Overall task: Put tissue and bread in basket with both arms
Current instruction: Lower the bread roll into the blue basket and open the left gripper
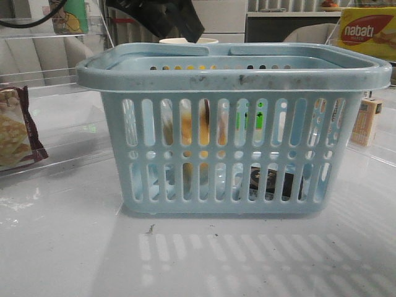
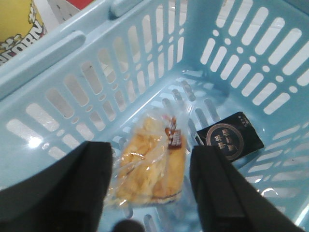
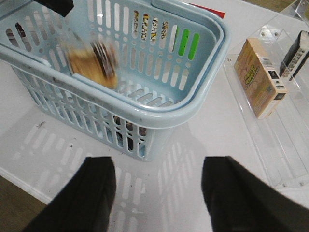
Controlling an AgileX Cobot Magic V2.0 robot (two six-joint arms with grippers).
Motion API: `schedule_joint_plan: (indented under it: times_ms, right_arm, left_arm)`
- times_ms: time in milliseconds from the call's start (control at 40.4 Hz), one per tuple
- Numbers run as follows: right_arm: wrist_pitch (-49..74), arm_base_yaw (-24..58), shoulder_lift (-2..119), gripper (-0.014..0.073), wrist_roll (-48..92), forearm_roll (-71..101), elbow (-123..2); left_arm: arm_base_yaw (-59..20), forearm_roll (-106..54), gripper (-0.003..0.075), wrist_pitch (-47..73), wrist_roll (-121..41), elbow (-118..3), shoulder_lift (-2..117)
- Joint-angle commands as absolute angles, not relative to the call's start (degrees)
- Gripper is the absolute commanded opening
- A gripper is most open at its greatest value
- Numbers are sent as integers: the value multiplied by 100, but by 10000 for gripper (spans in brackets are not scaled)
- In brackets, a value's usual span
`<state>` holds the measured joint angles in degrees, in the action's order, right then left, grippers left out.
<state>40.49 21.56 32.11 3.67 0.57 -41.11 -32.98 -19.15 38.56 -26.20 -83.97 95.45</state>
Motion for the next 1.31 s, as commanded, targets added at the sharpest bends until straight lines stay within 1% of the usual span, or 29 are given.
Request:
schedule_joint_plan:
  times_ms: [0,124,223,371,544,668,817,965,1213,1262,1287]
  right_arm:
    - [3612,2159,3208,507,400,0,-4250]
    - [3612,2159,3208,507,400,0,-4250]
    - [3612,2159,3208,507,400,0,-4250]
    - [3612,2159,3208,507,400,0,-4250]
    - [3612,2159,3208,507,400,0,-4250]
    - [3612,2159,3208,507,400,0,-4250]
    - [3612,2159,3208,507,400,0,-4250]
    - [3625,2159,3208,507,400,0,-4250]
    - [3774,2159,3208,506,400,-99,-4250]
    - [3859,2159,3208,493,400,-156,-4250]
    - [3890,2159,3208,474,400,-170,-4250]
  left_arm:
    - [-3318,-2070,505,3624,-2621,-8574,9041]
    - [-3318,-2070,505,3993,-2621,-8504,8537]
    - [-3318,-2070,505,4020,-2621,-8211,8014]
    - [-3318,-2070,503,4020,-2621,-7470,7127]
    - [-3318,-2058,442,4024,-2611,-6598,6075]
    - [-3318,-2011,433,4039,-2512,-6009,5440]
    - [-3318,-1427,433,4048,-1698,-5328,4816]
    - [-3318,-856,433,4048,-1040,-4799,4337]
    - [-3318,-813,430,4026,-1015,-4466,4182]
    - [-3318,-813,410,4000,-1015,-4454,4182]
    - [-3318,-813,388,4002,-1015,-4446,4182]
